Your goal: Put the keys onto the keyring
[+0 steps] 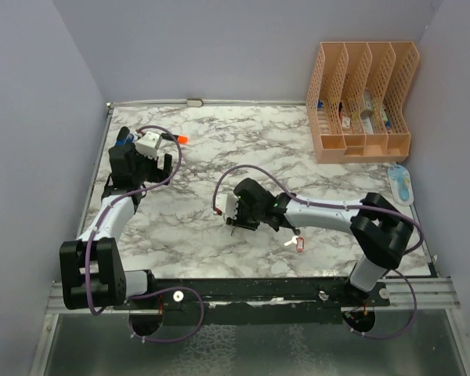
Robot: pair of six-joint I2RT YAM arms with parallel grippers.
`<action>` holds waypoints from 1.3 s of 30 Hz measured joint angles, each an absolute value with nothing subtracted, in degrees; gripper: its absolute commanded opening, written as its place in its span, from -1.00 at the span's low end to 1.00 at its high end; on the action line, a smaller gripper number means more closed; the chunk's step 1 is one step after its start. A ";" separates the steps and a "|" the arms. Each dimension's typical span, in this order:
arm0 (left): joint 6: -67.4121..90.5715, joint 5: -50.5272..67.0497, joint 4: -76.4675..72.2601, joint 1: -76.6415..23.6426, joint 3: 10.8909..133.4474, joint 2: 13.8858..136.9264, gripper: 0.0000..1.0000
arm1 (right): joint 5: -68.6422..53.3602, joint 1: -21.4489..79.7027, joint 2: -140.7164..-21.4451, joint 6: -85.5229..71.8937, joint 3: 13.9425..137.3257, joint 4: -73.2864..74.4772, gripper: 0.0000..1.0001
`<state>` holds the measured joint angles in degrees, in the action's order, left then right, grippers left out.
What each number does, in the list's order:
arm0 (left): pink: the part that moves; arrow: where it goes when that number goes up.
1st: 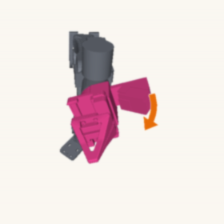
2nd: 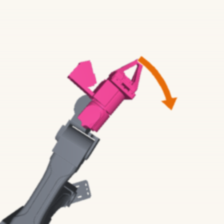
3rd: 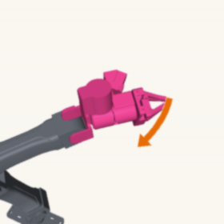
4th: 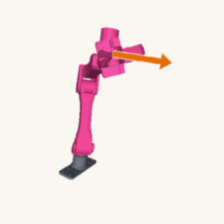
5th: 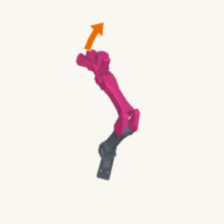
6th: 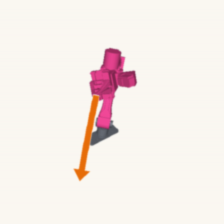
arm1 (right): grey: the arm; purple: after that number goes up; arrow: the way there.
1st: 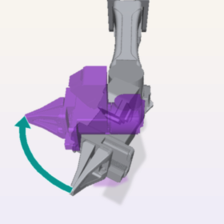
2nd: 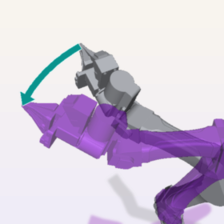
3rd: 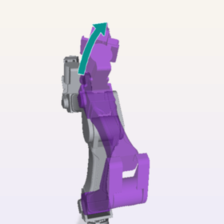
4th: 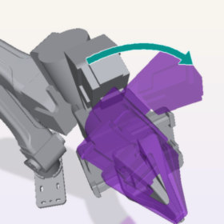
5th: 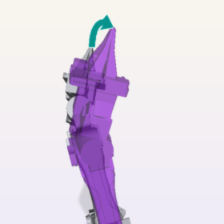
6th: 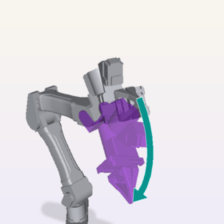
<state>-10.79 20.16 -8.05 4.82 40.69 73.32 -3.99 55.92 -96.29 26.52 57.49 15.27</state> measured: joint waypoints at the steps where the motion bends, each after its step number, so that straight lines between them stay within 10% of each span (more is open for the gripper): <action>1: -10.79 20.16 -8.03 4.82 40.69 73.34 0.90 | -4.21 55.92 -96.84 27.38 57.41 14.66 -0.27; 11: -10.81 20.16 -8.03 4.82 40.69 73.43 0.90 | -8.86 53.87 -102.00 30.26 58.33 12.38 -0.32; 17: -10.81 20.16 -8.03 4.82 40.69 73.78 0.90 | -11.42 53.10 -103.44 28.93 59.55 12.38 -0.97; 39: -10.79 20.16 -8.03 4.93 40.69 73.89 0.90 | -28.95 51.64 -91.83 5.41 60.82 16.16 -0.97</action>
<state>-10.79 20.16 -8.03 4.93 40.69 73.89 -28.95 51.64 -91.83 5.41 60.82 16.16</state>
